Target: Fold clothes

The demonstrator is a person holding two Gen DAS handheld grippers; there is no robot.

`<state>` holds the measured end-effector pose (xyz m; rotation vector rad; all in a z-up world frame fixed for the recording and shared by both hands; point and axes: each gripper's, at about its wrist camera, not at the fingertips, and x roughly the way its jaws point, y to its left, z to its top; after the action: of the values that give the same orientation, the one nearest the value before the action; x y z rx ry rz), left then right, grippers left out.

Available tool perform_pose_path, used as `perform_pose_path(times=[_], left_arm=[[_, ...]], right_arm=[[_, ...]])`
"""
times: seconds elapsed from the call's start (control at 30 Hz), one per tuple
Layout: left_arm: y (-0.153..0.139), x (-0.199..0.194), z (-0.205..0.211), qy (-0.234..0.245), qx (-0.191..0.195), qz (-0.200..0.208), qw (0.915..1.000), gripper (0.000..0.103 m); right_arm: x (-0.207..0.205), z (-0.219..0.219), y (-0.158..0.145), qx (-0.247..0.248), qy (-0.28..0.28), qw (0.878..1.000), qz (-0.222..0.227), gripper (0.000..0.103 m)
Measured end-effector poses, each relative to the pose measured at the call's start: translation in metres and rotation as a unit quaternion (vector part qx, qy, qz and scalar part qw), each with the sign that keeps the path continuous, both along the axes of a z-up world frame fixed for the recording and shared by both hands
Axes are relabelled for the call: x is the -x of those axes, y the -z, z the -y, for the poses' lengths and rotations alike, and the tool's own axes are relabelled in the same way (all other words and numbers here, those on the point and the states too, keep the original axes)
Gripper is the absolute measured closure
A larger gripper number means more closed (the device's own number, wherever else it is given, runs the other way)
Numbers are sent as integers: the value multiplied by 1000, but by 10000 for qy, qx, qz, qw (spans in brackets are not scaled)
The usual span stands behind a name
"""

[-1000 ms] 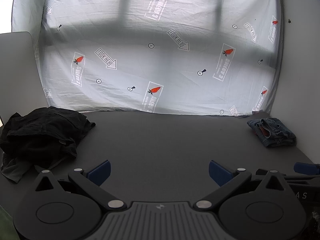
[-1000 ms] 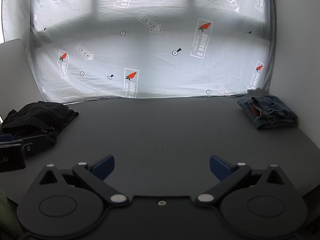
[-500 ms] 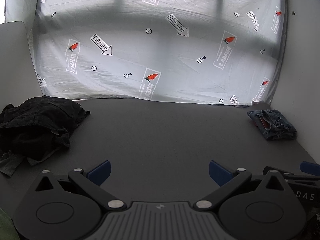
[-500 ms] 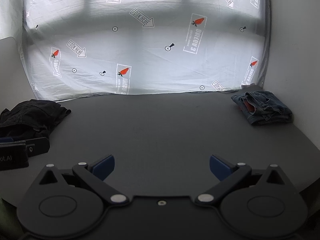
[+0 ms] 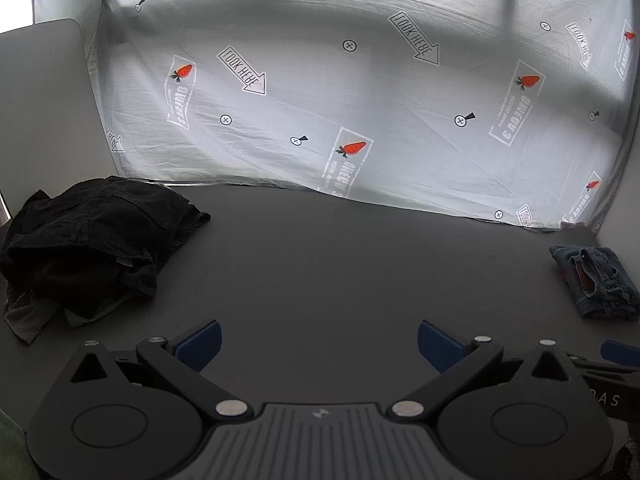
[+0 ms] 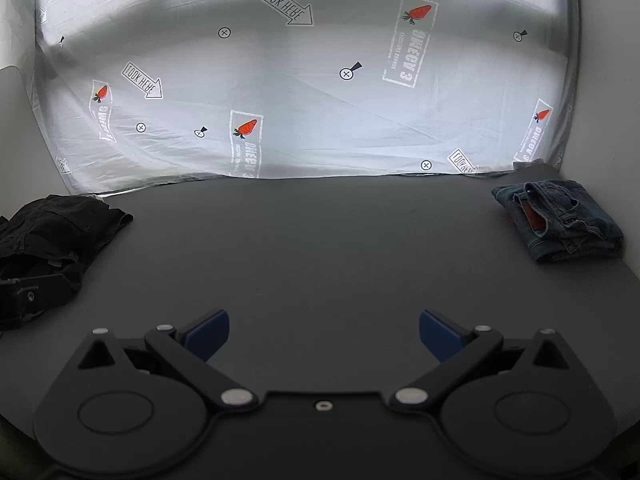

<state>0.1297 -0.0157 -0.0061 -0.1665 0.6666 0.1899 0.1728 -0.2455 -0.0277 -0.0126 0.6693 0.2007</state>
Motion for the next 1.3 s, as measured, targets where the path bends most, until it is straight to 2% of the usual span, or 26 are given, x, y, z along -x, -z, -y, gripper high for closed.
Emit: perform_pose_path(times=[0.07,0.2,0.3,0.5,0.67,0.83,1.0,1.13,1.23,1.3], left_arm=[[-8,-15,-12,-335,68,-68,9994,0],[-17,-34,-42,-1015,-121,-156,9946,0],[-20,-39,-74,-1406,-71,-263,9897,0],[-10,-42,-159,-1975,-32,-358,9796,0],[-2,-49,-253,-2204,261,-303,9746,0],[10,-54,-343,-2552,422,-225,9657,0],[32,-55,-412,-2732,417,-323,9605,0],[49,-58,-452,-2990,437,-552,9516,0],[53,-58,-469,-3095,525,-569,9478,0],[56,-58,-478,-3095,596,-544,9475,0]], right_arm=[[-20,-6,-3,15,-228,9997,24,0],[-53,-37,9,458,-980,9940,143,0],[-68,-76,18,876,-1600,9828,290,0],[-78,-174,20,1354,-2565,9540,763,0],[-72,-283,26,1931,-3064,9210,1434,0],[-72,-402,44,2411,-3575,8785,2056,0],[-75,-517,76,2785,-4193,8274,2490,0],[-72,-574,104,3198,-4514,7871,2728,1],[-72,-592,102,3241,-4237,7764,3355,1],[-74,-598,91,3134,-3934,7793,3736,1]])
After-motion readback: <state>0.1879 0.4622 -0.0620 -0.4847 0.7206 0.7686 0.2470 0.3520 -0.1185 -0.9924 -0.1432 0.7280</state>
